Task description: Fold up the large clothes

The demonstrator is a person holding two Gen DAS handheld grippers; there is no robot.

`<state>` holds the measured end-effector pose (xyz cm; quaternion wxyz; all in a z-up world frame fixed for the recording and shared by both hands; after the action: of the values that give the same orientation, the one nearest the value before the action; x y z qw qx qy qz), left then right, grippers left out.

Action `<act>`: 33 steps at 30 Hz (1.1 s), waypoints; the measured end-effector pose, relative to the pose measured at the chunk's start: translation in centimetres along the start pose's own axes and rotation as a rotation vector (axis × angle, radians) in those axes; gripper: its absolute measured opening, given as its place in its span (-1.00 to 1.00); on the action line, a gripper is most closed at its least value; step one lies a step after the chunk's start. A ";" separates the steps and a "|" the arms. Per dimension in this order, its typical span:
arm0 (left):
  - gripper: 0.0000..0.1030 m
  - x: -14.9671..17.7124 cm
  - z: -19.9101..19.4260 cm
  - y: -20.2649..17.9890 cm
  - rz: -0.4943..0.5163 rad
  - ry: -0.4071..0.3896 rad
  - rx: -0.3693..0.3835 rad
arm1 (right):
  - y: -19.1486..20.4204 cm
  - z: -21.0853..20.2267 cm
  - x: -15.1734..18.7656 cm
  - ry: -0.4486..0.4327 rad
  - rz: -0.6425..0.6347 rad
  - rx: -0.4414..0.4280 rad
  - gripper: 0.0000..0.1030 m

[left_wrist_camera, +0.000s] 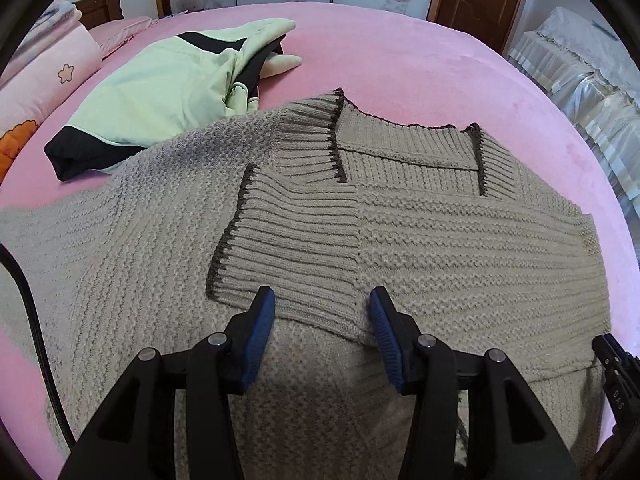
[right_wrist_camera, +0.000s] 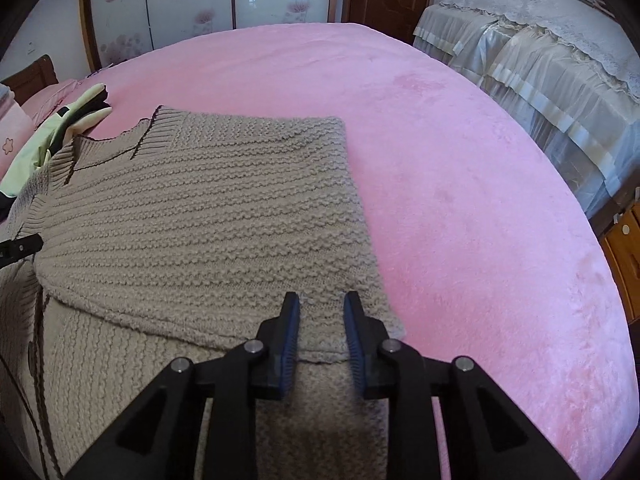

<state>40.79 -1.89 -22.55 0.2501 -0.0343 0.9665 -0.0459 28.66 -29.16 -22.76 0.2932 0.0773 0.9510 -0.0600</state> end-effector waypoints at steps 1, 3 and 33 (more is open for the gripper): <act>-0.07 0.1 -0.4 0.0 -0.002 0.002 0.005 | -0.5 0.1 -0.4 0.003 0.008 -0.006 -0.53; -0.07 0.3 -1.3 -0.2 0.004 -0.001 0.033 | -0.6 -0.6 -0.6 0.015 0.044 -0.031 -0.52; 0.10 9.6 -31.5 1.3 0.067 -0.243 0.033 | 7.1 -29.3 3.8 -0.230 0.004 -0.318 -0.34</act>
<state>17.06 0.84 0.08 0.3673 -0.0033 0.9288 -0.0489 10.78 -17.11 -1.39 0.4085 0.0246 0.9086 0.0834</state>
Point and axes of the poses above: each gripper's, at about its wrist camera, not at the fingertips, and z roughly the way its jaws point, y to its left, x to its underside, the point moved 3 cm from there along z, roughly the way its jaws point, and after that the axes turned 1 degree about -z, right-handed, at the moved point
